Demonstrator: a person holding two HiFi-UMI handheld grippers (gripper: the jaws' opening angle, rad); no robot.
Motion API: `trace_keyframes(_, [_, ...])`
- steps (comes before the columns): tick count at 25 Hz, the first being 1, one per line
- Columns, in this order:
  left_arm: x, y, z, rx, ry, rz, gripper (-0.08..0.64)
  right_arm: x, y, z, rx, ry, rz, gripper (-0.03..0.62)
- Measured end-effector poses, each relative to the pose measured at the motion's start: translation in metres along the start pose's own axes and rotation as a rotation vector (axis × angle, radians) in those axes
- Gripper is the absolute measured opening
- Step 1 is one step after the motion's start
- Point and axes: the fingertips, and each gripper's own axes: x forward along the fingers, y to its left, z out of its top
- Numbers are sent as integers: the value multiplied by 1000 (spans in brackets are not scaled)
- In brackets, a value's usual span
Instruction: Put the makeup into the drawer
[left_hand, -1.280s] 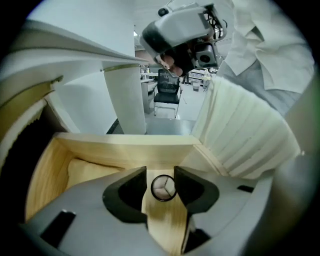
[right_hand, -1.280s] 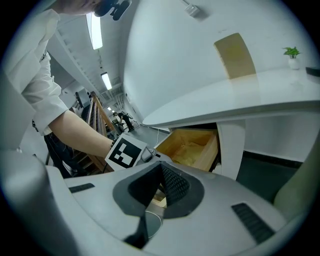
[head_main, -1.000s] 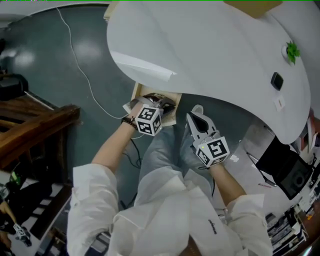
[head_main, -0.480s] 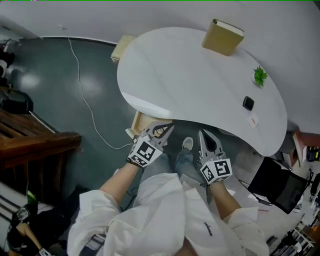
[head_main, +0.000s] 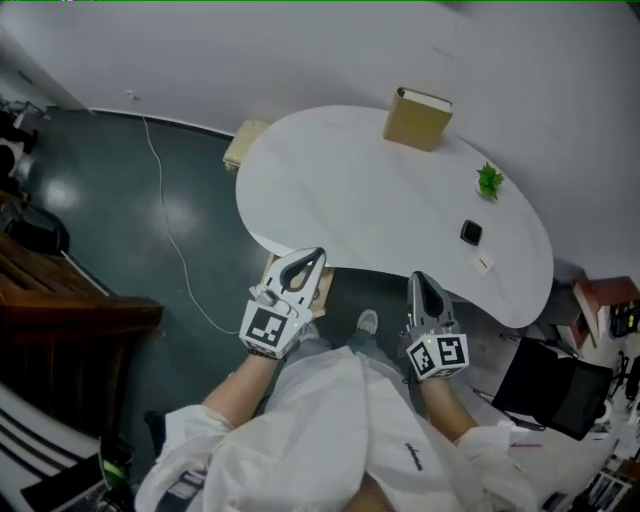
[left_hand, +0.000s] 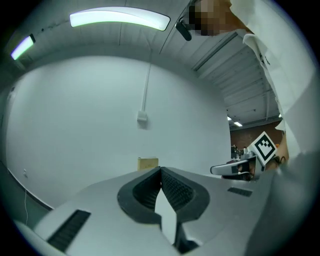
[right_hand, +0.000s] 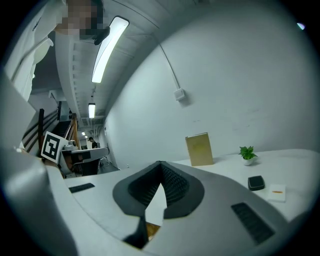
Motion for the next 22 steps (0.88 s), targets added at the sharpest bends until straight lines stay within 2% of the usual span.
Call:
trace_keyframes(3, [-6,2,27,30,-54,47,25,-8,-8,20,-2,-45,-29,17])
trace_keyframes(8, [-16,8,56,74,-93,95,25,-22,-20,41,-25,-100,-68,17])
trace_keyframes(13, [-22,14,66,81,-116,111,25,-32,-23,46,-27,-118,-97,17])
trace_keyframes(22, [-20,12,67,95,-120,110,25,-35,-21,47,-50,-115,-91,17])
